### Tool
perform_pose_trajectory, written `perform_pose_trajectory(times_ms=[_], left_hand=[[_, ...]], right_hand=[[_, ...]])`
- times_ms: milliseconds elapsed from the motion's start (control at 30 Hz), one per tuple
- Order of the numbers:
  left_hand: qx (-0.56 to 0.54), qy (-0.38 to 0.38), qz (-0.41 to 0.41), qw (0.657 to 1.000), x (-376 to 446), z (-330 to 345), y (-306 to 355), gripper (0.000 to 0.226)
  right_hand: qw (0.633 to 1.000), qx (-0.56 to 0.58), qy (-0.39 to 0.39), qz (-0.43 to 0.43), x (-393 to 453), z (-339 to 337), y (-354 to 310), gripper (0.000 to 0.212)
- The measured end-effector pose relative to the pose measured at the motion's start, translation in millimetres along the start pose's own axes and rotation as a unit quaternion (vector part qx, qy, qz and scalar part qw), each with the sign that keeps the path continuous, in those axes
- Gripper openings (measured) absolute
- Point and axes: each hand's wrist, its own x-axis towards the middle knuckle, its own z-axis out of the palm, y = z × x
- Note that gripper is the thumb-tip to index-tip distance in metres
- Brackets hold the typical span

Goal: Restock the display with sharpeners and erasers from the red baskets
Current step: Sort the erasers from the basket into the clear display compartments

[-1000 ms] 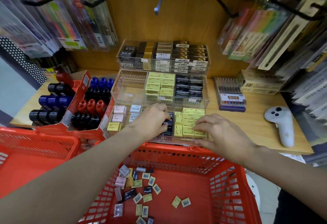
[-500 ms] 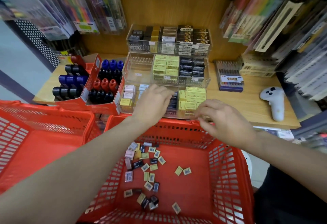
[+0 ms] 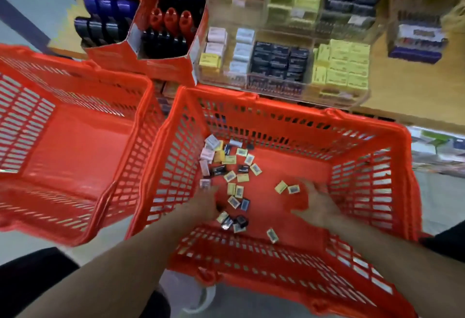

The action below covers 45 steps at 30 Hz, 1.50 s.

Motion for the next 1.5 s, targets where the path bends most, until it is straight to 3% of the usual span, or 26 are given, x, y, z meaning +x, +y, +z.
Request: perform_pose_trajectory(times_ms=[133,267,367,467,600,800,867,1000,1067,1300,1500], left_hand=[[-0.006,-0.025,-0.089,0.996,23.9,35.5,-23.5,0.085],[-0.032,0.059,-0.023,0.997,38.6,38.7,-11.2,0.075],[-0.190,0.025,0.022,0.981,43.9,32.1,5.1,0.069],[-0.313,0.053,0.003,0.948,46.0,24.2,8.6,0.061],[-0.277,0.207,-0.041,0.937,39.8,14.7,-6.9,0.037],[-0.325,0.202,-0.049,0.923,38.1,18.0,-18.8,0.031],[-0.349,0.203,-0.035,0.914,39.3,19.2,-16.0,0.033],[-0.366,0.213,-0.012,0.906,38.9,22.3,-8.6,0.029],[-0.394,0.202,-0.009,0.897,38.8,23.8,-5.5,0.028],[-0.418,0.127,-0.065,0.897,50.3,34.9,-7.3,0.036],[-0.513,0.108,-0.121,0.843,49.6,28.7,-0.8,0.025]], right_hand=[[0.998,-0.003,0.018,0.067,14.7,34.2,4.7,0.116],[0.984,0.110,0.103,0.097,7.0,65.4,-12.6,0.116],[0.972,0.157,0.134,0.110,-3.1,81.5,-28.0,0.111],[0.980,0.136,0.141,0.038,-13.6,85.9,-36.2,0.107],[0.988,0.023,0.112,-0.105,-14.1,82.8,-50.7,0.110],[0.988,-0.109,0.021,-0.111,16.8,80.5,-87.3,0.131],[0.981,-0.146,0.019,-0.128,25.9,78.2,-95.5,0.120],[0.965,-0.166,0.071,-0.192,45.3,59.8,-87.6,0.065],[0.960,-0.173,0.093,-0.201,53.4,48.1,-76.9,0.050],[0.964,-0.189,0.063,-0.175,46.4,58.5,-81.5,0.060],[0.980,-0.057,0.064,-0.178,46.2,62.8,-85.4,0.043]])
